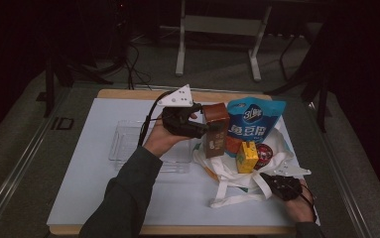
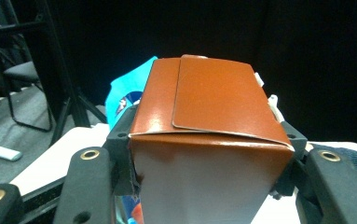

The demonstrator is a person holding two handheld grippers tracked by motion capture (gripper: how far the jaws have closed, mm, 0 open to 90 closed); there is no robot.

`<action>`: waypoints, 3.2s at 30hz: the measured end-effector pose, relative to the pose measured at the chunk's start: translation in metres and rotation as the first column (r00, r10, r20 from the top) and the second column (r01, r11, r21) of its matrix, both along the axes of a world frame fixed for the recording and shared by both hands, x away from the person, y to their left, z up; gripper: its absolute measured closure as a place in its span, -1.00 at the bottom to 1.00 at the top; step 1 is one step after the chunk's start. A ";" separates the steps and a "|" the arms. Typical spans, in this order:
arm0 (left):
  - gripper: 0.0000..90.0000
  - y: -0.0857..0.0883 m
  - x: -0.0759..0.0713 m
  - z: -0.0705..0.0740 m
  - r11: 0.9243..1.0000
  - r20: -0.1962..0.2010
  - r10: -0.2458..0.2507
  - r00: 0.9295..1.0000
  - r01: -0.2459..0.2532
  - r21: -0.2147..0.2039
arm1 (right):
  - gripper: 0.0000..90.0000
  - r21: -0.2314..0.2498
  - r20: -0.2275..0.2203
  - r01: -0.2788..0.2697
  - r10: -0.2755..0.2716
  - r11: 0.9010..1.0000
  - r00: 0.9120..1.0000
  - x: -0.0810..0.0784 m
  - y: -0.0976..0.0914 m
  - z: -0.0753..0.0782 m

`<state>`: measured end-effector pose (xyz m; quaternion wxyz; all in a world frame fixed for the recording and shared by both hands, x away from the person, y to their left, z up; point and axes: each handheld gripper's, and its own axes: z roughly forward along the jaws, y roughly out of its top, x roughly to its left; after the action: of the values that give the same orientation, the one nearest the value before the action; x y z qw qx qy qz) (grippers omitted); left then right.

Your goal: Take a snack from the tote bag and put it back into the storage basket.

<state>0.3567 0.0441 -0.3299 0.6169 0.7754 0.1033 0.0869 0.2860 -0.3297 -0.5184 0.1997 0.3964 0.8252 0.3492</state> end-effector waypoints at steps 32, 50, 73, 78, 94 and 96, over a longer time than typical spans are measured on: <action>-0.05 0.065 0.004 -0.001 0.995 0.012 0.096 0.995 -0.096 0.032 | 0.95 0.003 0.003 0.003 -0.003 1.000 1.000 0.000 0.000 0.000; -0.05 0.103 0.009 -0.004 0.980 0.012 0.190 0.982 -0.190 0.057 | 0.95 0.004 0.004 0.005 -0.005 1.000 1.000 0.000 0.000 -0.001; -0.05 0.151 0.014 -0.009 0.951 0.002 0.291 0.957 -0.289 0.105 | 0.95 0.003 0.004 0.008 -0.008 1.000 1.000 -0.001 0.000 -0.001; -0.05 0.157 0.014 -0.011 0.943 0.005 0.305 0.952 -0.303 0.137 | 0.95 0.003 0.004 0.008 -0.008 1.000 1.000 -0.001 0.000 -0.001; -0.05 0.172 0.011 -0.018 0.922 0.011 0.331 0.944 -0.326 0.209 | 0.95 0.003 0.005 0.009 -0.009 1.000 1.000 -0.001 0.001 -0.001; -0.05 0.174 0.010 -0.021 0.920 0.009 0.330 0.944 -0.324 0.221 | 0.95 0.003 0.005 0.010 -0.010 1.000 1.000 -0.001 0.001 -0.001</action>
<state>0.3671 0.2182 -0.3513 0.5029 0.8116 0.2299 0.1883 0.2849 -0.3290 -0.5191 0.2030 0.3998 0.8222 0.3507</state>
